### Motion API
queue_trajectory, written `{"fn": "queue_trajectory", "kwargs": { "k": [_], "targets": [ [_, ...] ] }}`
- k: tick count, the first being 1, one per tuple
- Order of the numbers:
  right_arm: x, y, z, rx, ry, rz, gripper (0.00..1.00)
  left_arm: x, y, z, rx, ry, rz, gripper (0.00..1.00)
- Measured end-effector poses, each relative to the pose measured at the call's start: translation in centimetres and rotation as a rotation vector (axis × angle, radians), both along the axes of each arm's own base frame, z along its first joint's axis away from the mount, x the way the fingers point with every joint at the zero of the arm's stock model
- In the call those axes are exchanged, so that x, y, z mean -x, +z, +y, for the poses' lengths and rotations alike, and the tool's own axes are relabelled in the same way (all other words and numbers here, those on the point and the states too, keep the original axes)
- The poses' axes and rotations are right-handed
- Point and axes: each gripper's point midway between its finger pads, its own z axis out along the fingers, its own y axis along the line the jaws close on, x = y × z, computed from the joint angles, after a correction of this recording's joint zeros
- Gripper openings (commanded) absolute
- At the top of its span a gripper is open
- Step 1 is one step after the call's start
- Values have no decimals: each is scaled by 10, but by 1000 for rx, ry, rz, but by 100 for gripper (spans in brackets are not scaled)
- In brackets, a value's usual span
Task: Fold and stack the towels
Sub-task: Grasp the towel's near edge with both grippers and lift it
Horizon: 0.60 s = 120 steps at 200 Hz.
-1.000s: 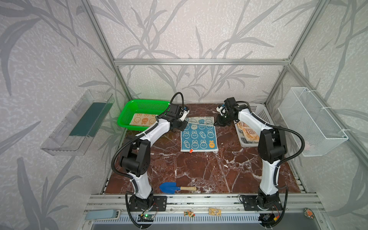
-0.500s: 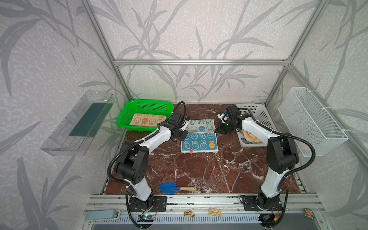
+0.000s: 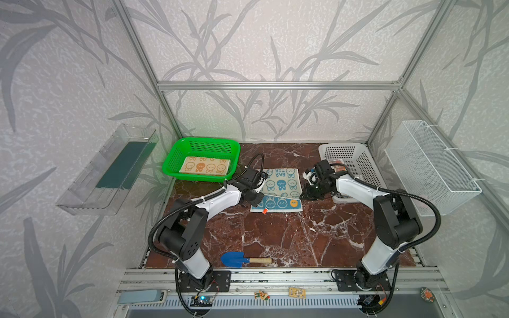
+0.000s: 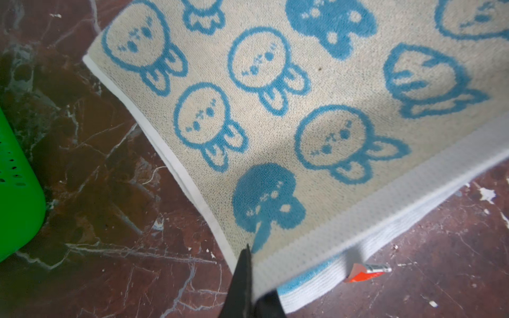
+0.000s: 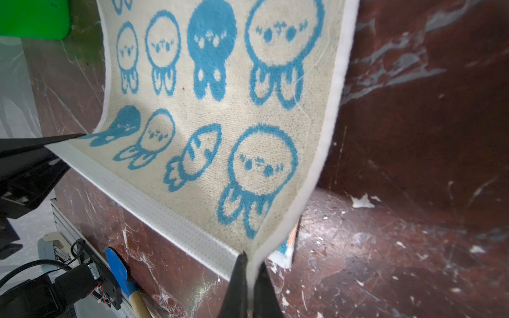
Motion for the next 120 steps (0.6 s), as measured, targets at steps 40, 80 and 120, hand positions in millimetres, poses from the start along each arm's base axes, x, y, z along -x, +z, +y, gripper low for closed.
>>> {"fn": "queue_trajectory", "kwargs": {
  "k": [40,80,120],
  "targets": [
    [1,-4,4,-6,9,-14,0,2,-8,6,-57,-5,-2,0],
    [1,-1,7,-8,17,-25,0,-1,-2,11,-122,-32,-47,0],
    [6,24,14,-5,37,-92,0,-1,24,16,-115,-47,-151,0]
  ]
}}
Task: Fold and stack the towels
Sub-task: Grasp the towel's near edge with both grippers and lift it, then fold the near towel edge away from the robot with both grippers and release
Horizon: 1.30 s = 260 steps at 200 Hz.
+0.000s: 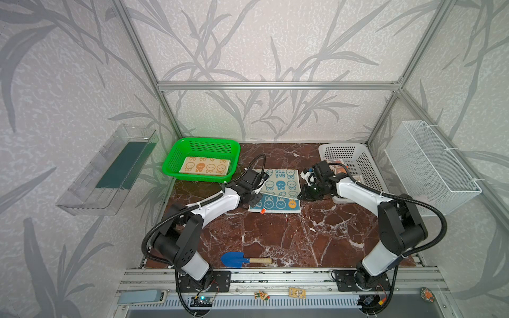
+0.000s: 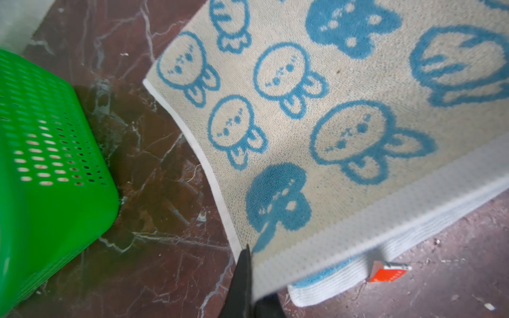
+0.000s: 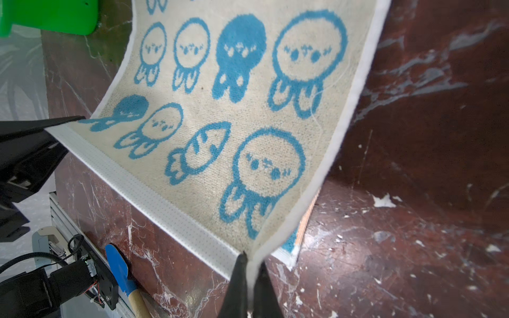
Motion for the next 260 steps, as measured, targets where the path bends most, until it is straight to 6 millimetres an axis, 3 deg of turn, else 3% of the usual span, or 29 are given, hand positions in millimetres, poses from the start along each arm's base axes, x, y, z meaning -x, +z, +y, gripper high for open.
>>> {"fn": "queue_trajectory", "kwargs": {
  "k": [23,75,119,161,260],
  "targets": [
    [6,-1,7,10,18,-9,0,9,-8,7,-4,4,-10,0],
    [30,-36,11,44,42,66,0,21,-31,8,-14,-2,23,0],
    [34,-58,9,66,36,103,0,29,-53,7,-41,-7,63,0],
    [34,-74,9,79,35,132,0,27,-63,7,-55,-7,72,0],
    [6,-71,5,76,10,114,0,3,-65,5,-113,6,27,0]
  ]
}}
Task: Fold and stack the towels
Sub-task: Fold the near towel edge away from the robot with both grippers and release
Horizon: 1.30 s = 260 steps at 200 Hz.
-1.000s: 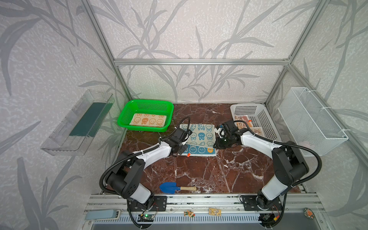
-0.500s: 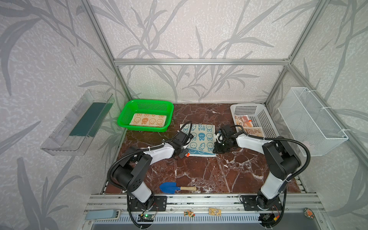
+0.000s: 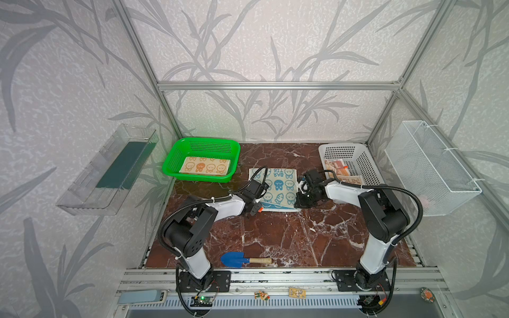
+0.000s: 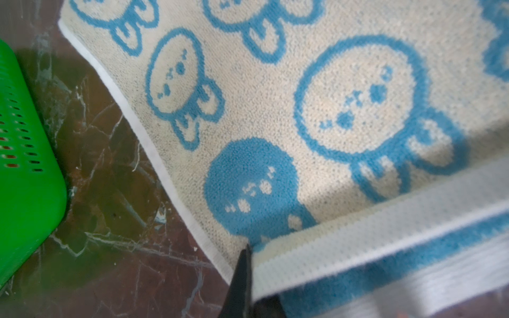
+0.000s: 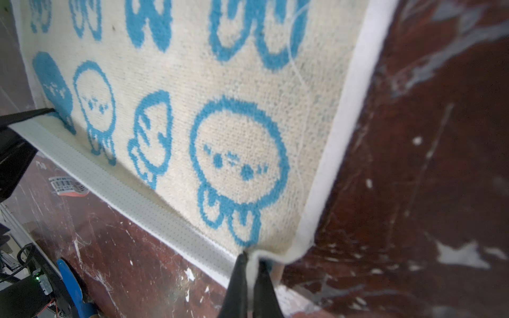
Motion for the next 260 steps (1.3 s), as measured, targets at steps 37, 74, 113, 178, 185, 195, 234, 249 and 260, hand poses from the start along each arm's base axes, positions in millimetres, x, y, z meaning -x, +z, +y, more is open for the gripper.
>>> {"fn": "queue_trajectory", "kwargs": {
  "k": [37,74,113,178,185,195,234,249,260],
  "targets": [
    [-12,23,-2,2,-2,-30,0,-13,19,-3,-16,-14,-49,0],
    [-19,61,-3,-14,-5,-102,0,-26,62,-4,-6,-21,-152,0],
    [-11,66,-3,-37,1,-113,0,-21,80,-2,27,-26,-200,0],
    [19,19,6,-33,37,-12,0,7,33,3,33,-21,-85,0],
    [19,16,6,-32,36,-8,0,8,31,3,33,-20,-80,0],
    [19,14,6,-31,33,-6,0,7,28,3,32,-18,-76,0],
    [18,10,6,-25,28,0,2,9,12,5,11,-11,-40,0],
    [19,6,6,-22,30,8,4,10,7,5,3,-9,-27,0],
    [20,3,6,-18,32,14,6,10,5,5,-1,-7,-24,0]
  ]
}}
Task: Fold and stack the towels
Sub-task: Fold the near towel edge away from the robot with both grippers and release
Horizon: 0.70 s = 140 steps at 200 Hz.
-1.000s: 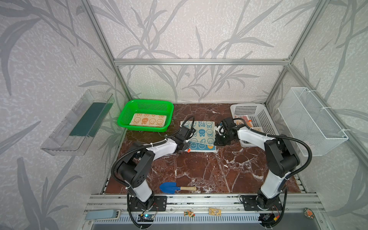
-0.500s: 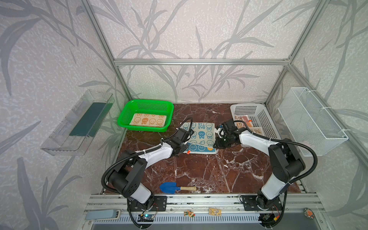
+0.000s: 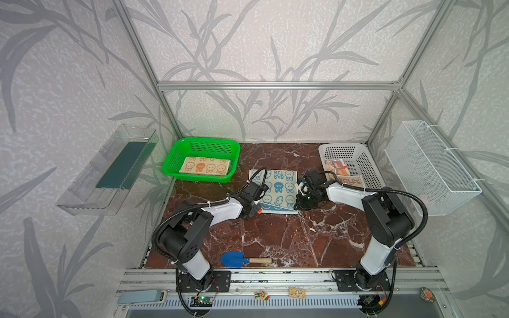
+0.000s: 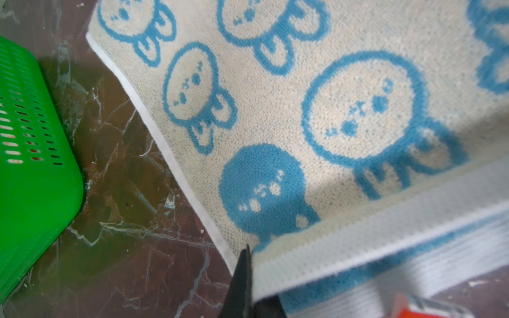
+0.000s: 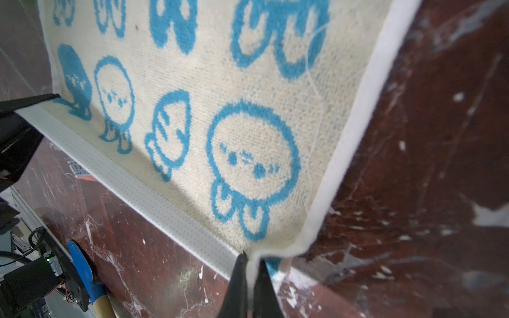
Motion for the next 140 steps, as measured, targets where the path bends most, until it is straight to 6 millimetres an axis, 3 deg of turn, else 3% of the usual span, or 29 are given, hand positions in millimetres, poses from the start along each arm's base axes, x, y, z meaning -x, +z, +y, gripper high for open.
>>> {"fn": "queue_trajectory", "kwargs": {
  "k": [16,47,69,73,76,82,85,114,140],
  "targets": [
    [2,-3,0,3,3,5,10,-1,0,-1,-4,0,0,0],
    [3,-5,-2,21,1,10,17,-2,-1,6,-51,22,-12,20],
    [4,-4,-1,20,3,11,24,-1,0,15,-99,48,-22,24],
    [4,-3,-2,20,3,9,25,-1,0,16,-104,52,-25,30],
    [4,-3,-2,20,3,10,26,-2,1,17,-109,56,-27,43],
    [4,-3,-2,20,3,10,26,-1,1,19,-119,57,-28,91],
    [4,-2,-2,21,3,9,26,-1,1,19,-120,60,-30,98],
    [7,0,-7,48,-4,14,33,-2,18,18,-113,71,-74,99],
    [13,7,-16,82,-11,20,42,-4,51,14,-69,74,-139,99]
  ]
}}
